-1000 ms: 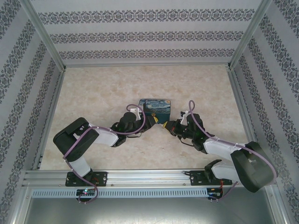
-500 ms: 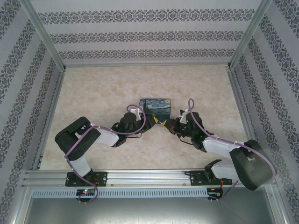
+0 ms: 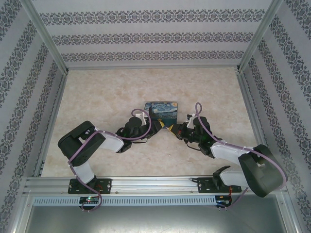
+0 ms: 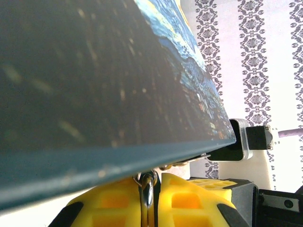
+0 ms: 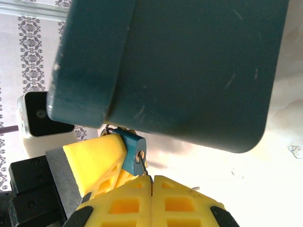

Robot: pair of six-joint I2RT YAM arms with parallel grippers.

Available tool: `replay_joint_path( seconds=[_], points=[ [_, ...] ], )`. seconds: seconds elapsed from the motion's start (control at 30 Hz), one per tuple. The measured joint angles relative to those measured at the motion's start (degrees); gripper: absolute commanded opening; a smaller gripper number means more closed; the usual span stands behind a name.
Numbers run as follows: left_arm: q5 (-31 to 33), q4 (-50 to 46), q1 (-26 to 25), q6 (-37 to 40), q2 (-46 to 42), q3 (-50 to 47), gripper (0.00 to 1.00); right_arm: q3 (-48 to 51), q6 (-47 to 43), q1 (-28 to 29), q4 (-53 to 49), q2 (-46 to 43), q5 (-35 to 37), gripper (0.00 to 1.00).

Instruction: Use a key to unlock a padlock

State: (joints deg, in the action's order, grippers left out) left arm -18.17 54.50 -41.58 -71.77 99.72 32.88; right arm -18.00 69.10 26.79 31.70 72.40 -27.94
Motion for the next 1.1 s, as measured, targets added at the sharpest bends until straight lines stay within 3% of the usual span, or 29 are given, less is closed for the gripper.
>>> replay_joint_path(
  seconds=[0.5,1.1],
  points=[
    [-0.04,1.66,0.04,-6.08,1.97,0.00,0.00,0.00,0.00,0.00,0.00,-1.22,0.68,0.00],
    [-0.04,1.66,0.04,-6.78,1.97,0.02,0.00,0.92,-0.02,0.00,-0.17,-0.22,1.18,0.00]
  ],
)
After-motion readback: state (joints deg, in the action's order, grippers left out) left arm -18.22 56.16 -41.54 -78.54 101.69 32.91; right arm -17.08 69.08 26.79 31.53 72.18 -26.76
